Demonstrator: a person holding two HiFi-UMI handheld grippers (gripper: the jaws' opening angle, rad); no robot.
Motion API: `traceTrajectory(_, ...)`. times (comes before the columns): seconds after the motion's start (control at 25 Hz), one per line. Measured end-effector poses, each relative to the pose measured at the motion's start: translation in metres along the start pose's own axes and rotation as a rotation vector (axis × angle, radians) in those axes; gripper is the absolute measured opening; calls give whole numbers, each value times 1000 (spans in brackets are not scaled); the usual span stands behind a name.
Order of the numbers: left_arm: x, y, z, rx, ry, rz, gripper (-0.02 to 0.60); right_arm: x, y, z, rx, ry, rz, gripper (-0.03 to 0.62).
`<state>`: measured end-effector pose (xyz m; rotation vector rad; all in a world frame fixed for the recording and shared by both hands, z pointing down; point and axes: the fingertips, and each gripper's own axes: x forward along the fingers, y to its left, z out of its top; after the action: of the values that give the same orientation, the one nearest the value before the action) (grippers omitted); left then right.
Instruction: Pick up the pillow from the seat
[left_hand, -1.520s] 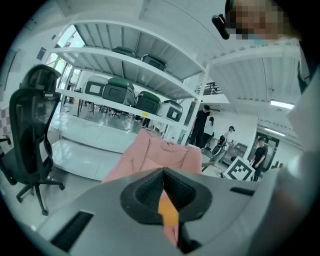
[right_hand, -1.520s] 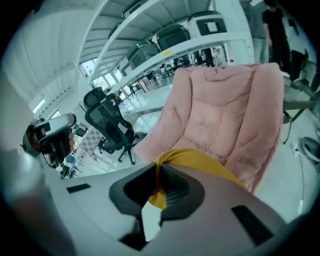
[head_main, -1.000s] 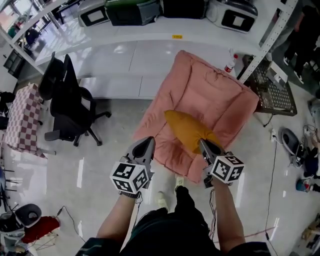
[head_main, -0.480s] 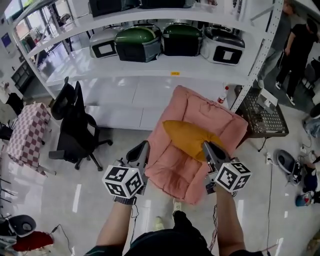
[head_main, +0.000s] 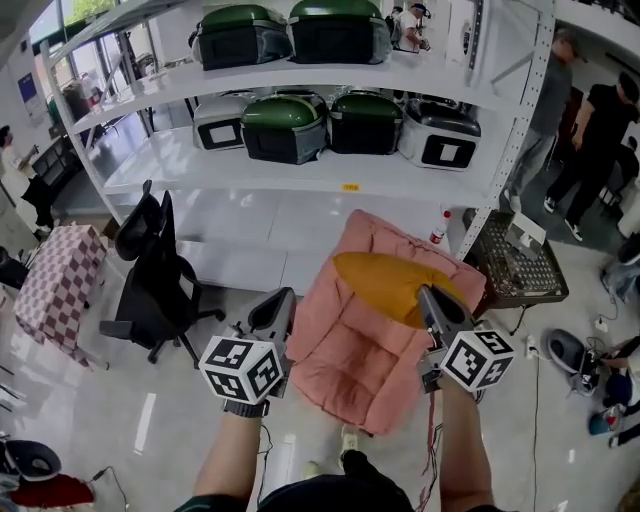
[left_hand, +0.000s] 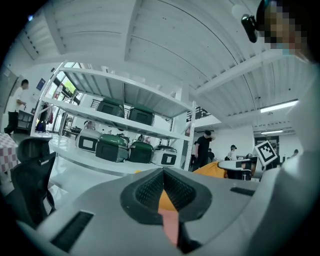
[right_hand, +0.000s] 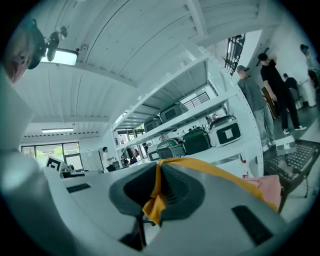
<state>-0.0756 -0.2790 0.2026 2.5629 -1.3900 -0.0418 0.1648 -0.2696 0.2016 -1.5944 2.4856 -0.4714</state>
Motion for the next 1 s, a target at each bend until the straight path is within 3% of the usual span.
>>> traceTrajectory(0.52, -26, -9, 48, 54, -60, -5, 5, -22, 23, 49, -91, -81, -12, 24)
traceTrajectory(1.0, -37, -14, 53, 60, -68, -21, 3, -33, 39, 54, -124, -82, -20, 23)
